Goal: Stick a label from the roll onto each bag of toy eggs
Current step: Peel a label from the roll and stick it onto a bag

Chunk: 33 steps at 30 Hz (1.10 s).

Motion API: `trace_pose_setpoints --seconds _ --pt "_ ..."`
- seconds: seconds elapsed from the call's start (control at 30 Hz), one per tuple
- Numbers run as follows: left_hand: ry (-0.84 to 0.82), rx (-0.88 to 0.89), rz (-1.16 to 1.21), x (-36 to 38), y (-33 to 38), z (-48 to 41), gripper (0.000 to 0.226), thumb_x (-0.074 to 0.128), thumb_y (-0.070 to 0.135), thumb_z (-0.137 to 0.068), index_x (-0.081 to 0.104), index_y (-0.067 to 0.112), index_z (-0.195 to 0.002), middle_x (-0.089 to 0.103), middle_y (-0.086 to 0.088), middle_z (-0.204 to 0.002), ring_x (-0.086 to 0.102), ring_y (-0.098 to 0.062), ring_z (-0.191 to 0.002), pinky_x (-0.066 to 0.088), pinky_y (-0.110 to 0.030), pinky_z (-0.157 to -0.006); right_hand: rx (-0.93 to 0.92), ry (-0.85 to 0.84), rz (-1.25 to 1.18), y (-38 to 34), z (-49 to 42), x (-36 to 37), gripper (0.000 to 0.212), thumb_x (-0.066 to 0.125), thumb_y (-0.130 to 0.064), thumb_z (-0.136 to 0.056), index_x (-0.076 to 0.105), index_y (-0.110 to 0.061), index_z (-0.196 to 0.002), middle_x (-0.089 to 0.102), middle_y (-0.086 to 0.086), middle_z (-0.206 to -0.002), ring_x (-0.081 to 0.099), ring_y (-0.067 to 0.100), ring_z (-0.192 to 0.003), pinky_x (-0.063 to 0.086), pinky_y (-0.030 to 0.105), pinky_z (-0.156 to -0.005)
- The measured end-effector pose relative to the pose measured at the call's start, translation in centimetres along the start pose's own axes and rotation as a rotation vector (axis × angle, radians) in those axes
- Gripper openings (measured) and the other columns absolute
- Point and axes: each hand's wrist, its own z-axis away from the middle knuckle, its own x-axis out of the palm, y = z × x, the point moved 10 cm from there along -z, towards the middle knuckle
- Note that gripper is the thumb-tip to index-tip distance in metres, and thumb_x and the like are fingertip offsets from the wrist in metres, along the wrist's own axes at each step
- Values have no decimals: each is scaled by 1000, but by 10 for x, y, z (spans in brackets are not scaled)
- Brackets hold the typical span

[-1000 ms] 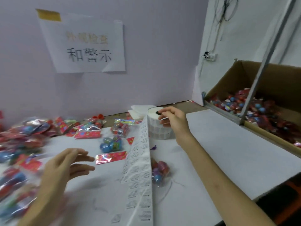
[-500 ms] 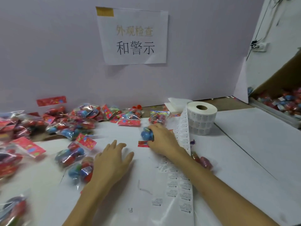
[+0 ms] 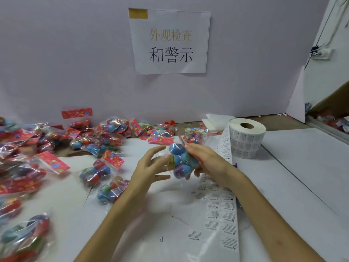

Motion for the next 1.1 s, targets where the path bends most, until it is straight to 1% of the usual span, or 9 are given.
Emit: trace_pose_setpoints --seconds 0.13,0.3,0.43,0.57,0.67,0.73,0.87,1.0,1.1 --pt "89 57 -43 -8 2 3 18 73 24 -94 72 30 -111 79 -2 -94 76 -16 -83 60 -28 -64 76 -33 -51 12 3 4 60 42 -70 -92 65 -19 -114 77 7 -93 69 25 -66 46 24 -51" --pt "108 -18 112 -16 -3 1 27 72 11 -93 68 18 -119 79 -8 -99 78 -26 -86 63 -32 -67 74 -17 -149 6 5 2 76 45 -86 -76 64 -30 -125 75 0 -112 67 19 -73 46 26 -58" --pt "25 -59 107 -7 -7 -1 41 75 18 -88 66 15 -127 75 -12 -111 76 -30 -96 64 -38 -75 -35 106 71 -4 11 -2 37 71 -53 -87 67 -26 -112 76 -7 -94 65 10 -67 46 24 -55" --pt "-45 -57 48 2 -8 2 54 80 33 -74 67 16 -124 78 -9 -109 76 -25 -96 61 -31 -73 -94 245 39 -8 11 -6 6 74 -26 -91 71 -27 -96 75 -11 -82 63 2 -63 43 20 -50" --pt "-26 -48 2 1 -10 0 37 79 11 -86 67 16 -121 79 -8 -103 77 -27 -94 62 -37 -80 -120 264 43 -13 11 -4 5 73 -27 -92 71 -30 -96 75 -17 -82 68 -4 -72 46 12 -54" --pt "3 -46 -22 -3 -10 -1 37 77 1 -86 68 18 -117 79 -7 -100 77 -28 -93 63 -40 -80 -100 242 46 -11 11 0 7 74 -29 -92 71 -30 -98 76 -13 -89 72 3 -81 53 19 -57" --pt "37 -23 -23 -8 -8 -2 35 72 -9 -84 69 20 -103 76 -3 -87 76 -22 -81 61 -32 -64 -110 215 71 -14 11 10 10 75 -27 -91 71 -36 -90 76 1 -104 73 17 -91 55 24 -58" --pt "53 -35 -38 -8 -10 -2 34 72 -9 -83 67 18 -102 74 -10 -94 73 -28 -85 60 -31 -60 -117 201 75 -13 11 16 17 74 -22 -91 72 -37 -84 75 -9 -90 73 12 -83 55 23 -57" --pt "21 -44 -15 -5 -11 -2 33 82 6 -82 68 23 -106 78 -3 -87 77 -27 -81 60 -30 -60 -73 215 -37 -5 11 12 11 71 -19 -93 71 -27 -85 75 -11 -79 72 6 -75 55 22 -58"
